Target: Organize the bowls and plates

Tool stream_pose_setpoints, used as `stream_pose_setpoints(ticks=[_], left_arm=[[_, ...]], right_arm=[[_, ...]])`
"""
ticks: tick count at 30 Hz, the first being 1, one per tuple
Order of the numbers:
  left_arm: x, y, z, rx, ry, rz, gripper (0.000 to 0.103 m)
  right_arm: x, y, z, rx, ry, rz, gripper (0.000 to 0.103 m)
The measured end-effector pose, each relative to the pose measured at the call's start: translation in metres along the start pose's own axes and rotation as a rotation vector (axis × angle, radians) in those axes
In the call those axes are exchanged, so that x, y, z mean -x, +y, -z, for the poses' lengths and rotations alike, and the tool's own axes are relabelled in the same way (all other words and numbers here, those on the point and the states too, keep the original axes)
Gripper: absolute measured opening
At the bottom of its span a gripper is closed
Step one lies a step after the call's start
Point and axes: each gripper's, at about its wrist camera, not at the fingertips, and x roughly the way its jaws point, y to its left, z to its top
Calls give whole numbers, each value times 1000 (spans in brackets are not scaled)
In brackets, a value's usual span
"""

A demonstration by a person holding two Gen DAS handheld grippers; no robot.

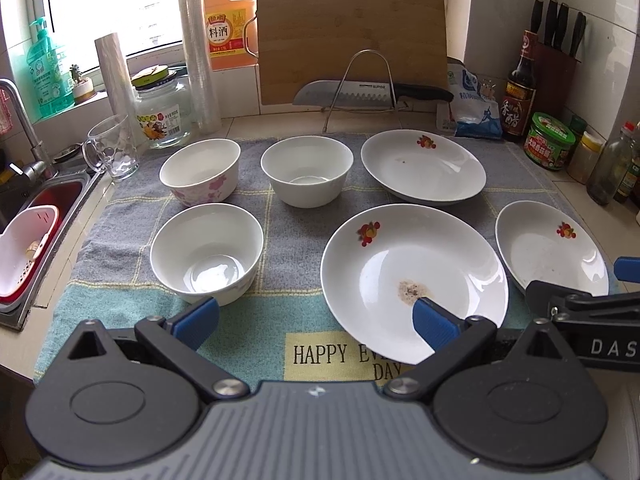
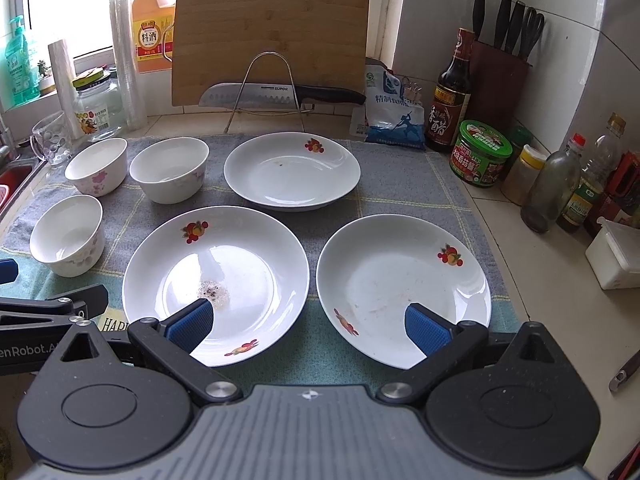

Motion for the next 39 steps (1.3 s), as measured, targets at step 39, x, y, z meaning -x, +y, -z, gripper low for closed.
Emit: stream_pose_setpoints(ticks=[39], left_arm=[[-48,-42,-55,-304,-74,320,102]], right_arm=[[-49,-80,56,-98,-2,85,103]])
